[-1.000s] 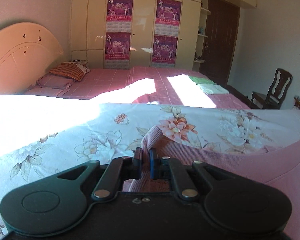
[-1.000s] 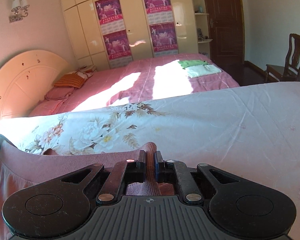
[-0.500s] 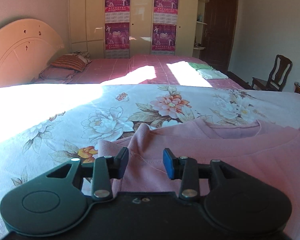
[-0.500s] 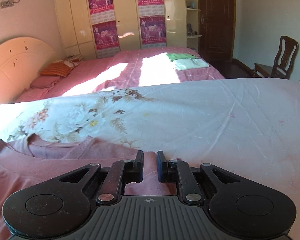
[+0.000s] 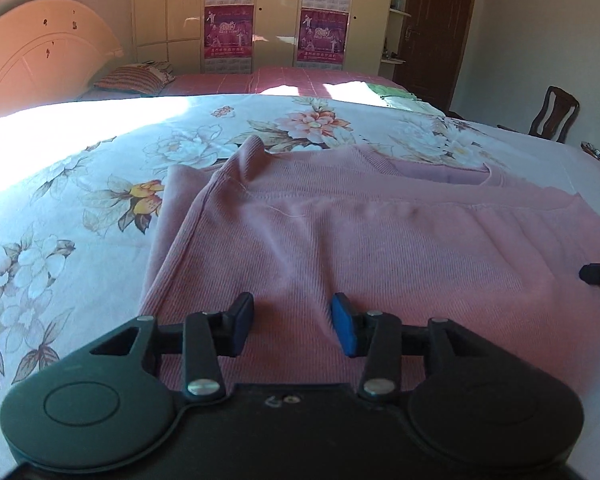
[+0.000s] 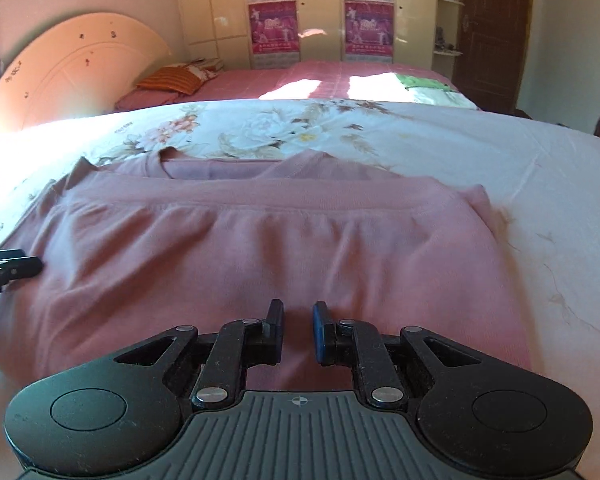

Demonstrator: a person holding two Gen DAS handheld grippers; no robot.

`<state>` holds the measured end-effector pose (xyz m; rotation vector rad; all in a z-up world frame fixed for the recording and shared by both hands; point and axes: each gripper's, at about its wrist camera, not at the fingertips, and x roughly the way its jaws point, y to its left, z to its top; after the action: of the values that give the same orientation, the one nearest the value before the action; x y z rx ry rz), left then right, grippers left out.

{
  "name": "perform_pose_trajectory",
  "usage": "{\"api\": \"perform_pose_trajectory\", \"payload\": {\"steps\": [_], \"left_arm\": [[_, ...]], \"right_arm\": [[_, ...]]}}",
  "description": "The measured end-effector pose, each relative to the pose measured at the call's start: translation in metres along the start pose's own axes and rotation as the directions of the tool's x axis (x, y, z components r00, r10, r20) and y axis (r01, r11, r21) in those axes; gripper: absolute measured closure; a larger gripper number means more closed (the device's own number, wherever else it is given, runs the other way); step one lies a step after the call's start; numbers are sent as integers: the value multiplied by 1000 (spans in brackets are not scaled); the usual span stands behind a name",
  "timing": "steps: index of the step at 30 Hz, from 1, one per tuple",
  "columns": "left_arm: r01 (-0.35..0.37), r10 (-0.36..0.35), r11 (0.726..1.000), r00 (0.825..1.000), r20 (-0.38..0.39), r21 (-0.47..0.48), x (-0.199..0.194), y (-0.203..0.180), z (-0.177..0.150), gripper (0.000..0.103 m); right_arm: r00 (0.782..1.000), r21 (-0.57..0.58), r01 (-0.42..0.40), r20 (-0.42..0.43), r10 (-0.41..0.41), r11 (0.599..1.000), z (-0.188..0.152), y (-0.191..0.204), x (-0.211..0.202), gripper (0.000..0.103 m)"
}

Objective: Fold small clothes

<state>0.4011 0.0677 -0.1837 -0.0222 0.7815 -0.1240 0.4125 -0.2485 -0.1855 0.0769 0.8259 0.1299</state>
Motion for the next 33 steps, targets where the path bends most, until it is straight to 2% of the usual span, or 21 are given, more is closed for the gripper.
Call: {"api": "perform_pose_trajectory", "payload": {"steps": [4,6,9,12,18,21,24,26,29,33], "left_arm": [[-17,17,1000,1000,-6,-4,-8,4,-2,59],[-52,52,999,999,-14,-8,-11,6,-5,59],[-66,65,998,998,-13,-16,-19,9,-9,59],[-71,71,997,997,-2,-21,-34,7,-9,62],[9,-9,1000,998,57,-3,-63,-19,-6,60],[29,-30,999,998,48,19,-61,-33,-14,60],[9,-9,1000,1000,15,24,-50,-34,-27,60],[-12,12,1000,1000,-27,6,-42,-27,-35,60],[-19,19,1000,1000,-11,6,-44,-15,-48,58],[-23,23,1000,1000,-17,-5,-48,-14,-48,58]], "right_arm": [[997,36,75,3,-75,997,-8,-28,-14,90],[996,34,94,0,-94,995,-10,-31,-18,90],[993,24,115,-13,-115,993,-11,-28,-25,90],[996,48,83,8,-84,995,-8,-16,-40,90],[996,10,-29,79,28,1000,-2,37,-65,90],[995,-19,-73,71,74,997,-7,65,-64,90],[996,-49,-76,44,79,996,-17,82,-55,90],[999,-63,-48,12,48,997,-27,80,-47,90],[1000,-38,16,-25,-17,999,-43,59,-41,90],[999,19,29,-21,-28,999,-54,26,-47,90]]}}
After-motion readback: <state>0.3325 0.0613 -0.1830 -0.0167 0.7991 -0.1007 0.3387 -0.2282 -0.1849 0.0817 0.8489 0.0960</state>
